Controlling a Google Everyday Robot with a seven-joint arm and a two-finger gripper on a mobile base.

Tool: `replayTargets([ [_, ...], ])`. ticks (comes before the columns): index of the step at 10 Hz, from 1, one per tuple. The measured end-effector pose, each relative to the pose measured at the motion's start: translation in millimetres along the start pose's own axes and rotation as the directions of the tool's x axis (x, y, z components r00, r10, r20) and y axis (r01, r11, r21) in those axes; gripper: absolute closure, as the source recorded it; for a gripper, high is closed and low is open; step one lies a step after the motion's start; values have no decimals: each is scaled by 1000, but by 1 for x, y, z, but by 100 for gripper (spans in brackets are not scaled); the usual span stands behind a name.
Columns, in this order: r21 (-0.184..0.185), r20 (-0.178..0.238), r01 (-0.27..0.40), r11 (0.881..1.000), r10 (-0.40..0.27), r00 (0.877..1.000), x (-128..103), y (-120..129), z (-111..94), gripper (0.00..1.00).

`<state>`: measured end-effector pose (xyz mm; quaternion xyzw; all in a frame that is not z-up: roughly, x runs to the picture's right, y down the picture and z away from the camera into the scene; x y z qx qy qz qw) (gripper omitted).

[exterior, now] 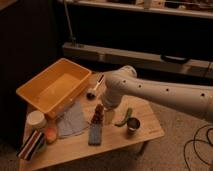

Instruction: Place towel in metal cup

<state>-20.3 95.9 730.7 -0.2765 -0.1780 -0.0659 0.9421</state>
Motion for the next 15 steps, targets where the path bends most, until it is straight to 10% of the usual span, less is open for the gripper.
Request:
replayTargets([
  [3, -4, 131, -12, 1000, 13, 991, -56, -33, 8, 20],
  [6, -26, 313, -11, 1000, 18, 950, -67, -41, 46, 20],
  [15, -8, 164, 32, 999, -31, 986, -105, -44, 102, 20],
])
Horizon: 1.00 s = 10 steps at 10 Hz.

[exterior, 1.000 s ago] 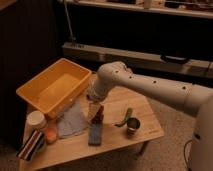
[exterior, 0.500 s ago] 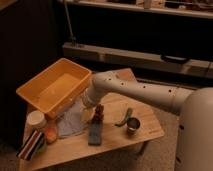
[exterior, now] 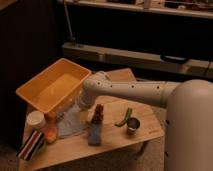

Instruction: Place towel in metal cup

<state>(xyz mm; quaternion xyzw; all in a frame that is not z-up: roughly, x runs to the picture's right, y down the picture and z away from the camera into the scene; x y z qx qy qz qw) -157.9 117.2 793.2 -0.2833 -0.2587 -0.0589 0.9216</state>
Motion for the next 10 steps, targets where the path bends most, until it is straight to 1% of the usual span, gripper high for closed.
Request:
replayTargets([
  [4, -16, -23, 9, 1000, -9, 1000, -6, -2, 23, 20],
  [8, -29, -23, 20, 999, -21, 1000, -6, -1, 44, 20],
  [10, -36, -37, 32, 999, -33, 999, -6, 1, 56, 20],
])
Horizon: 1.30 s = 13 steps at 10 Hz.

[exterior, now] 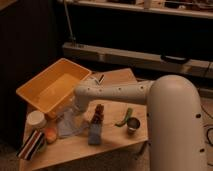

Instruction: Place towel in metal cup

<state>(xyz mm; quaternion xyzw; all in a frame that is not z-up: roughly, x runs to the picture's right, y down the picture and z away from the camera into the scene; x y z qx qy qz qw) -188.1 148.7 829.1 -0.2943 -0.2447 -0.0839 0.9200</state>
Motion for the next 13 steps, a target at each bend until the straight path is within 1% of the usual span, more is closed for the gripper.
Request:
replayTargets([
  [6, -36, -35, -16, 999, 15, 999, 1, 4, 26, 20],
  [11, -69, -63, -34, 997, 29, 998, 9, 9, 40, 20],
  [12, -78, -68, -37, 996, 31, 997, 10, 9, 42, 21],
  [13, -111, -79, -34, 993, 25, 997, 14, 11, 48, 30],
])
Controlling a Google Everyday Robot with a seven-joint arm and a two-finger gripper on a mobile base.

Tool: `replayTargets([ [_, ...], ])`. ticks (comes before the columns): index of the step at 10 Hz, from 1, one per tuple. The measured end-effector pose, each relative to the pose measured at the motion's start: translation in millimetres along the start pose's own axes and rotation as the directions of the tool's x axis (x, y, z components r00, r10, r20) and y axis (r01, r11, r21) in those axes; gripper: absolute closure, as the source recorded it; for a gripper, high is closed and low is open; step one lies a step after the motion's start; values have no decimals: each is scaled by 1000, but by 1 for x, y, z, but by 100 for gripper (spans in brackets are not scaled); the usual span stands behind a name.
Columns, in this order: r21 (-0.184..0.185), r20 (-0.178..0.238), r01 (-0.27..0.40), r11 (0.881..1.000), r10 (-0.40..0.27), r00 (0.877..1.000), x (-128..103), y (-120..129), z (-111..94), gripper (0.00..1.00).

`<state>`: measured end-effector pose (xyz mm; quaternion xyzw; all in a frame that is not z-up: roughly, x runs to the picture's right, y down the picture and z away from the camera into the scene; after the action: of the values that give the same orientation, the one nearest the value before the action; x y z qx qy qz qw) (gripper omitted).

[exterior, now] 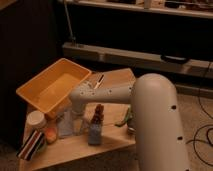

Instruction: Place towel in metal cup

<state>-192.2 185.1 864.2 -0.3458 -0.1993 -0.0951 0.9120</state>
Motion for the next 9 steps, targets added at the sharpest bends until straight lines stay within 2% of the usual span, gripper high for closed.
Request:
replayTargets([
  [2, -43, -13, 11, 999, -12, 1000, -2, 0, 6, 47],
  [3, -56, -14, 13, 998, -14, 1000, -2, 1, 6, 61],
  [6, -46, -14, 11, 999, -12, 1000, -3, -4, -2, 88],
  [7, -53, -21, 15, 998, -16, 1000, -1, 0, -3, 98],
  [9, -59, -23, 12, 998, -14, 1000, 0, 2, -4, 100],
])
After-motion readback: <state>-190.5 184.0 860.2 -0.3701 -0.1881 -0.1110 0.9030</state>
